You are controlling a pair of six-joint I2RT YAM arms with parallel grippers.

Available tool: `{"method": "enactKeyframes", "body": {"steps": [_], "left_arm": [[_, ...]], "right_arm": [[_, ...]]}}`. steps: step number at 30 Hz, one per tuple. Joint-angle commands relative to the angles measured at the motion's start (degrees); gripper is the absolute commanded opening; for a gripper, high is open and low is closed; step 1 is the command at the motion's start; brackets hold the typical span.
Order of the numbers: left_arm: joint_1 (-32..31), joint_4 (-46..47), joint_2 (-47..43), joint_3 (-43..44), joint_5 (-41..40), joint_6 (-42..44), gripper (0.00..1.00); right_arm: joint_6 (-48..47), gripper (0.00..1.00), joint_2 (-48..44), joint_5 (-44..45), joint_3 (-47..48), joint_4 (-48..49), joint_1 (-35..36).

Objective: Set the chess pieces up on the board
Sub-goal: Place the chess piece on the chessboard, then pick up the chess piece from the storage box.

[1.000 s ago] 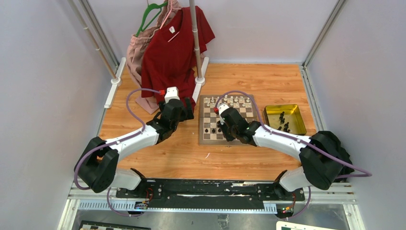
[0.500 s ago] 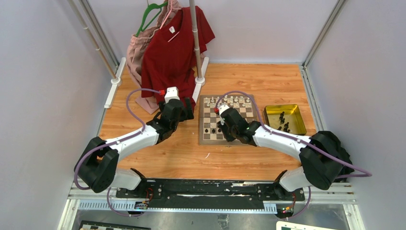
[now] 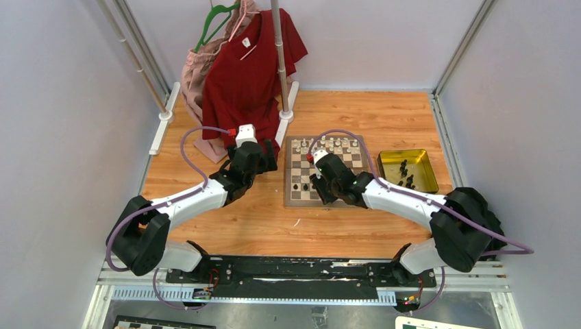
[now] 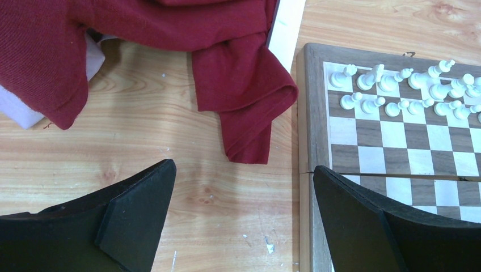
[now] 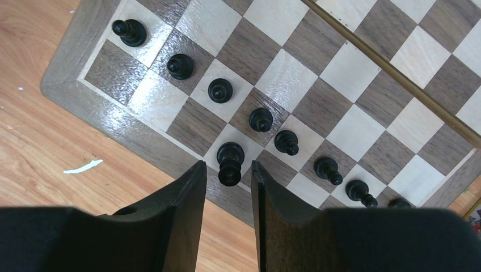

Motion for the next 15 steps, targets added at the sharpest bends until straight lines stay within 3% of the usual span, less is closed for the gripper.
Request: {"method": "enactKeyframes", "body": {"steps": [1, 7, 15], "left_arm": [[0.39, 0.65, -0.61, 0.40, -1.06, 0.63, 0.97], [0.38, 0.67, -0.69, 0.24, -0.62, 0.44, 0.97], [0.41, 0.71, -0.54, 0.31, -0.81, 0.49, 0.97]], "right_arm": [[-0.90, 0.39, -3.30, -0.77, 3.06, -3.43, 1.15], [-0.43, 0.39, -10.37, 1.65, 5.57, -6.36, 2.03], [-0.30, 0.33, -16.03, 19.08, 7.33, -5.30, -0.04]]}}
